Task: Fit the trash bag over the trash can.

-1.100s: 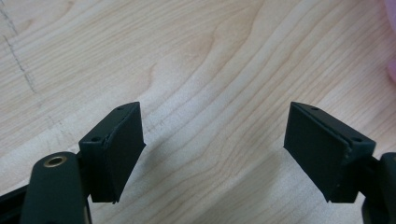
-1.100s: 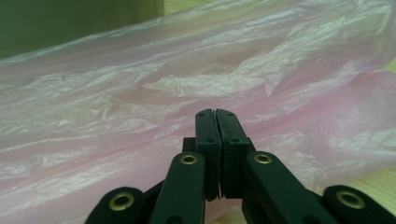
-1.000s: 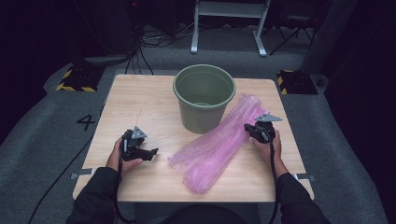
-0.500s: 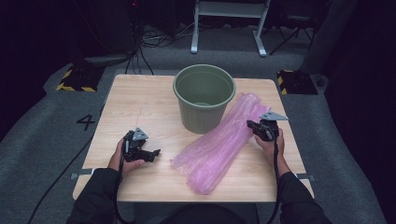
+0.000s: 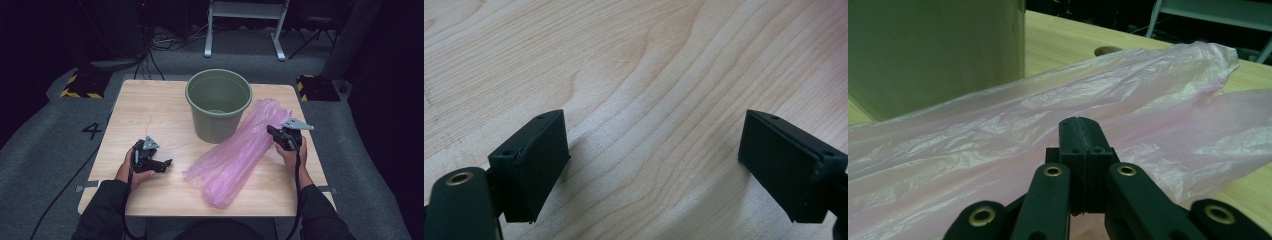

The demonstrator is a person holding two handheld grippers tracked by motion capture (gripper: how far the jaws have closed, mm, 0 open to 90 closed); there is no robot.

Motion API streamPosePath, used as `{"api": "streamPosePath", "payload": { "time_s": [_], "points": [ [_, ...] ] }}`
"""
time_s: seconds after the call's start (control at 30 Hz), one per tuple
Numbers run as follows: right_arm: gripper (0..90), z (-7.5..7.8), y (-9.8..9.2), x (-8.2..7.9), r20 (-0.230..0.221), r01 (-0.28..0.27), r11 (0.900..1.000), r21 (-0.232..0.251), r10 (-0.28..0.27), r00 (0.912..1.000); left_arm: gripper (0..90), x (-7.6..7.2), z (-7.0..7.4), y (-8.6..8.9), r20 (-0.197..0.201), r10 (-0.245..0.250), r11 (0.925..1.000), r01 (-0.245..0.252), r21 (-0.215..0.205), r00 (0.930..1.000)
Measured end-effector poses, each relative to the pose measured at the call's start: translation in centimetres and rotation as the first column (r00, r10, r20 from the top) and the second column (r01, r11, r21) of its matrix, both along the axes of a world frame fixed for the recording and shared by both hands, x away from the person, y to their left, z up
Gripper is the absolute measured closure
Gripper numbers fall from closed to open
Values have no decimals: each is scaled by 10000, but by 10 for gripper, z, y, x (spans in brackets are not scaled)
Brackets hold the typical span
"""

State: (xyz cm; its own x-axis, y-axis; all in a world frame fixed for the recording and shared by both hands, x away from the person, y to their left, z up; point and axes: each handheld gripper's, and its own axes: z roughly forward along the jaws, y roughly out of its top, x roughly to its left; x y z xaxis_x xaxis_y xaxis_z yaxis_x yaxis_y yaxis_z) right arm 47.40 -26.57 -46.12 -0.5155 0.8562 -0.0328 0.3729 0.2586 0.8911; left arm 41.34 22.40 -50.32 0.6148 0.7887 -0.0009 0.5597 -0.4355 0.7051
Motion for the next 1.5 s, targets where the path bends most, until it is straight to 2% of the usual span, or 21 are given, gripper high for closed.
{"api": "streamPosePath", "payload": {
  "time_s": [0.1, 0.13, 0.23, 0.27, 0.3, 0.33, 0.37, 0.47, 0.5, 0.6, 0.7, 0.87, 0.9, 0.93, 1.0, 1.07, 1.13, 1.3, 1.37, 1.43, 1.5],
  "points": [
    [900, 2, 1, -1, 123, -12, 10000, -95, 13, 9999, 137, 0, 2, 0, -133, -1, 9999, 2, 109, 9999],
    [900, 4, 2, -3, 208, -20, 9999, -168, 23, 9998, 179, 1, 5, -2, -296, 274, 9994, -267, 222, 9992],
    [900, 6, 3, -5, 324, -12, 9998, -190, 18, 9995, 199, 1, 11, -6, -308, 311, 9994, -306, 154, 9990],
    [900, 8, 4, -7, 434, -58, 9997, -254, 69, 9990, 197, -2, 19, -11, -110, -80, 9999, 78, -117, 9999],
    [900, 8, 4, -7, 434, -58, 9997, -254, 69, 9990, 200, -2, 19, -11, -110, -80, 9999, 78, -117, 9999],
    [900, 10, 5, -9, 441, -65, 9999, -141, 71, 9990, 201, -6, 29, -19, 203, -392, 9991, 395, -173, 9990],
    [900, 10, 5, -9, 441, -65, 9999, -141, 71, 9990, 202, -6, 29, -19, 203, -392, 9991, 395, -173, 9990],
    [900, 19, 6, -17, 743, -43, 9998, -193, 57, 9972, 207, -11, 41, -37, 329, -992, 9917, 1015, -790, 9945],
    [900, 19, 6, -17, 743, -43, 9998, -193, 57, 9972, 207, -13, 44, -42, 374, -1140, 9902, 1166, -764, 9928],
    [900, 26, 5, -22, 1048, 41, 9998, -202, -20, 9945, 204, -26, 53, -73, 568, -1869, 9809, 1895, -448, 9807],
    [900, 32, 5, -25, 1326, 123, 9993, -343, -76, 9911, 207, -39, 60, -100, 769, -2663, 9630, 2686, -202, 9608],
    [900, 35, 7, -27, 1465, 82, 9987, -509, -6, 9892, 213, -55, 66, -136, 717, -3556, 9342, 3567, -19, 9319],
    [900, 35, 7, -27, 1465, 82, 9987, -509, -6, 9892, 213, -56, 65, -140, 679, -3620, 9319, 3628, -1, 9297],
    [900, 35, 8, -27, 1474, 79, 9985, -536, 1, 9891, 212, -58, 60, -152, 545, -3809, 9246, 3800, 273, 9230],
    [900, 34, 8, -26, 1433, 58, 9982, -604, 29, 9897, 201, -57, 56, -157, 438, -3816, 9240, 3797, 461, 9233],
    [900, 33, 9, -25, 1407, 22, 9982, -602, 63, 9900, 209, -53, 49, -164, 221, -3674, 9273, 3644, 857, 9298],
    [899, 33, 9, -25, 1387, 17, 9980, -628, 70, 9903, 209, -46, 39, -169, -123, -3532, 9317, 3529, 855, 9355],
    [884, 25, 10, -19, 944, -284, 9970, -727, 352, 9949, 206, -33, 17, -172, -636, -3151, 9365, 3211, 1408, 9469],
    [877, 21, 10, -17, 827, -339, 9957, -866, 411, 9957, 204, -30, 15, -169, -739, -3204, 9389, 3269, 1076, 9444],
    [869, 17, 10, -14, 662, -405, 9946, -952, 470, 9967, 204, -27, 14, -167, -667, -3099, 9425, 3157, 1095, 9484],
    [862, 14, 9, -12, 501, -398, 9946, -962, 448, 9977, 251, -26, 14, -165, -751, -3190, 9417, 3249, 869, 9448]
  ]
}}
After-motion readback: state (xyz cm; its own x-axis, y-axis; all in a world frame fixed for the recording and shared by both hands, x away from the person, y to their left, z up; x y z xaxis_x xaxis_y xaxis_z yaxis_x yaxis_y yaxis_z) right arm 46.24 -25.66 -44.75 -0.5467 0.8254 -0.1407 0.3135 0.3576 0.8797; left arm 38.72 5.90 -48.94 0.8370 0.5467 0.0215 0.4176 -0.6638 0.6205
